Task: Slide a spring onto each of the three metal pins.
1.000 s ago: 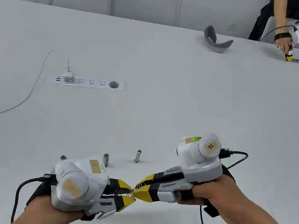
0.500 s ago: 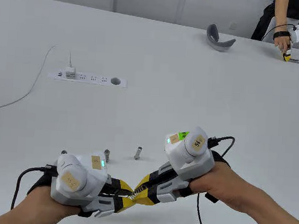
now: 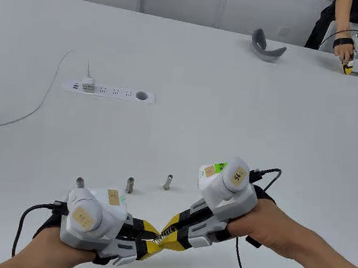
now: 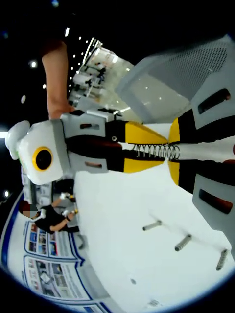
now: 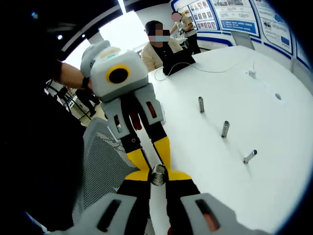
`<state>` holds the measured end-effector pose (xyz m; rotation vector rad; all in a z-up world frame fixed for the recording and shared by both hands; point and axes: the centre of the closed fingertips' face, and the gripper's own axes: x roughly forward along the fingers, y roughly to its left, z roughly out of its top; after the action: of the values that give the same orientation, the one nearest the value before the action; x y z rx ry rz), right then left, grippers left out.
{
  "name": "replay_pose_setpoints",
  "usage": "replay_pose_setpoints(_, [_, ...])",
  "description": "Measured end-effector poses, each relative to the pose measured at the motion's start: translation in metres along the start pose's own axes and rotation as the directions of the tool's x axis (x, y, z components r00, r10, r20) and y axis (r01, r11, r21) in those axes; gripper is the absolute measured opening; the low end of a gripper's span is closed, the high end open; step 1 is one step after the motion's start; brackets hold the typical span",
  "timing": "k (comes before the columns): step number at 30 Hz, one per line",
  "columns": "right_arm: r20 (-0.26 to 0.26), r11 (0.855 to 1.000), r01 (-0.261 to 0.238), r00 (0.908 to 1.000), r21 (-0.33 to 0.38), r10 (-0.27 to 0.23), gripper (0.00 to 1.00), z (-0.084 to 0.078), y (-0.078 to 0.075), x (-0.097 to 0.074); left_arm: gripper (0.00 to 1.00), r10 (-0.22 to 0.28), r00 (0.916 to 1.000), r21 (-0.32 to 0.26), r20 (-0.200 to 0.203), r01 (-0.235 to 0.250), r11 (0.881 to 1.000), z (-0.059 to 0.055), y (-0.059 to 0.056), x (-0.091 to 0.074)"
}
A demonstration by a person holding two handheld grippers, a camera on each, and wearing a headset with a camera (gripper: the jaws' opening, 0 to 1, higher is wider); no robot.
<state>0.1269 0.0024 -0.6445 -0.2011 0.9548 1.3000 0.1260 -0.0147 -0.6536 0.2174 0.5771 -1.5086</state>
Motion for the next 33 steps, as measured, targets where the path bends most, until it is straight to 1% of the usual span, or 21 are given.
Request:
replay_pose_setpoints(2, [0.006, 1.0, 0.002, 1.0, 0.008, -0.002, 0.12, 0.0, -0.002, -0.002, 0.14, 0.017, 0.9996, 0.012, -0.022, -0.016, 1.0, -0.006, 0.002, 0.001])
replay_pose_setpoints(3, [0.013, 1.0, 0.003, 0.9999, 0.012, -0.004, 0.12, 0.0, -0.002, -0.003, 0.15, 0.02, 0.9995, 0.014, -0.024, -0.02, 1.0, -0.008, 0.003, 0.001])
replay_pose_setpoints(4, [0.023, 1.0, 0.008, 0.9997, 0.021, -0.008, 0.12, 0.002, -0.004, -0.004, 0.17, 0.023, 0.9995, 0.002, -0.024, -0.023, 1.0, -0.01, 0.003, 0.0])
replay_pose_setpoints(6, [0.035, 0.999, 0.018, 0.9992, 0.035, -0.019, 0.12, 0.002, -0.006, -0.007, 0.17, 0.032, 0.9993, -0.008, -0.021, -0.032, 0.999, -0.013, 0.005, -0.002])
replay_pose_setpoints(11, [0.044, 0.998, 0.042, 0.998, 0.052, -0.044, 0.13, -0.001, -0.013, -0.011, 0.24, 0.067, 0.9971, -0.031, -0.036, -0.069, 0.997, -0.021, 0.011, -0.005])
replay_pose_setpoints(13, [0.048, 0.997, 0.052, 0.9974, 0.056, -0.054, 0.13, -0.002, -0.015, -0.012, 0.25, 0.077, 0.9965, -0.048, -0.033, -0.078, 0.996, -0.023, 0.014, -0.008])
replay_pose_setpoints(17, [0.055, 0.995, 0.064, 0.9962, 0.07, -0.068, 0.13, -0.004, -0.018, -0.013, 0.27, 0.112, 0.9935, -0.096, -0.019, -0.113, 0.989, -0.025, 0.022, -0.013])
replay_pose_setpoints(21, [0.059, 0.993, 0.079, 0.9947, 0.084, -0.084, 0.13, -0.008, -0.022, -0.014, 0.28, 0.14, 0.99, -0.117, -0.018, -0.141, 0.983, -0.03, 0.028, -0.017])
replay_pose_setpoints(25, [0.043, 0.988, 0.117, 0.9916, 0.1, -0.122, 0.13, -0.015, -0.032, -0.014, 0.31, 0.171, 0.9849, -0.137, -0.026, -0.173, 0.975, -0.034, 0.034, -0.023])
replay_pose_setpoints(27, [0.023, 0.983, 0.15, 0.988, 0.107, -0.153, 0.13, -0.021, -0.039, -0.015, 0.34, 0.186, 0.982, -0.145, -0.033, -0.189, 0.971, -0.037, 0.037, -0.025])
replay_pose_setpoints(29, [0.013, 0.979, 0.169, 0.9852, 0.112, -0.171, 0.13, -0.025, -0.044, -0.016, 0.36, 0.201, 0.9788, -0.153, -0.039, -0.205, 0.967, -0.04, 0.04, -0.027])
replay_pose_setpoints(33, [0.01, 0.973, 0.19, 0.9811, 0.133, -0.193, 0.13, -0.028, -0.052, -0.017, 0.39, 0.225, 0.9733, -0.165, -0.047, -0.23, 0.959, -0.044, 0.045, -0.031])
